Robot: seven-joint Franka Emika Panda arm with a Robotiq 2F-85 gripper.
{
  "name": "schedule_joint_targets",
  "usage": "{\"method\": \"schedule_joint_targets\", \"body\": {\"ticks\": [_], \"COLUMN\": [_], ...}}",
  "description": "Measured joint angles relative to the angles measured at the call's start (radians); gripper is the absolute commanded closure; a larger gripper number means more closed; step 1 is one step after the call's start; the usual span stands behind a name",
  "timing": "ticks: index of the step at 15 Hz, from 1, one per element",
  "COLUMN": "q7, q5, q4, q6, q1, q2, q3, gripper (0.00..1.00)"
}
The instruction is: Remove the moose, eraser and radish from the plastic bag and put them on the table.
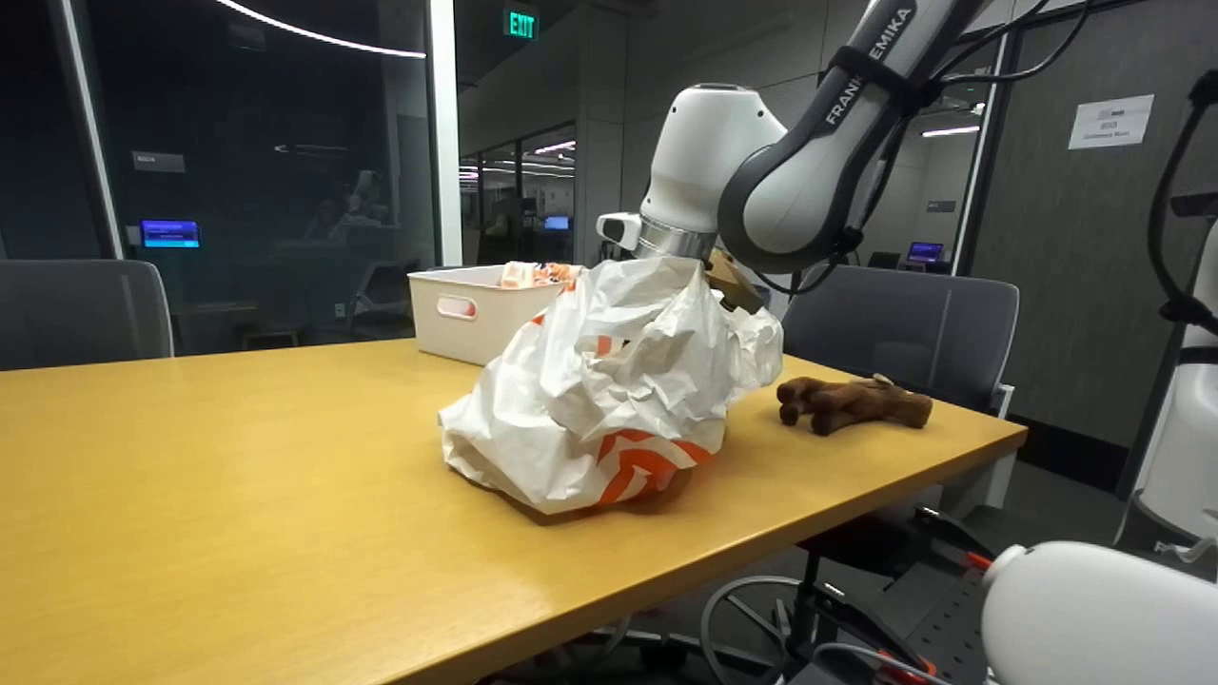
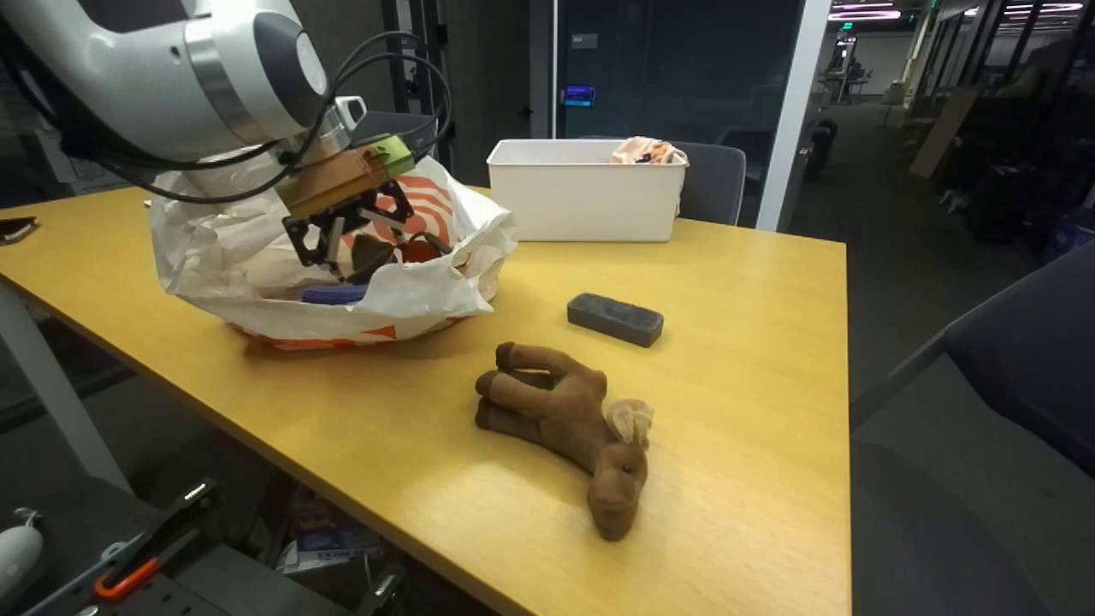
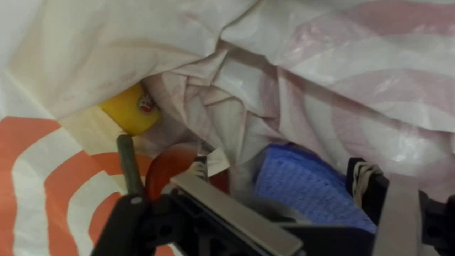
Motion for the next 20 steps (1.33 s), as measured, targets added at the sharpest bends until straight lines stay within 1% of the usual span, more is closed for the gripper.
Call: {"method": "schedule_joint_targets", "body": {"ticks": [2, 3, 6, 9, 10, 11, 15, 18, 19, 20], "q7": [0.095, 0.126, 0.158, 0.177, 0.194, 0.217, 0.311, 0.371, 0.389, 0.406], "q5": [-0.107, -0.136, -0.153, -0.164, -0.191, -0.229, -0.410, -0.526, -0.558, -0.586], "q4": [0.076, 0.112, 0.203, 0.269, 0.291, 0.313, 0.369, 0.373, 0.372, 0.371], "q6": [0.008, 0.008, 0.008, 0.008, 0.010, 0.012, 0.025, 0.030, 0.030, 0.030], "q1": [-0.006, -0.005, -0.001, 0.016, 0.030, 0.049, 0.132, 0.180, 0.191, 0.200], "q2": [0.065, 0.097, 0.201, 0.293, 0.316, 0.334, 0.368, 0.368, 0.368, 0.368], "q3": [-0.017, -0.025, -0.029, -0.034, -0.047, -0.068, -0.157, -0.200, -0.209, -0.215], "gripper": [0.00, 0.00, 0.00, 0.00, 0.25, 0.26, 0.58, 0.80, 0.84, 0.85]}}
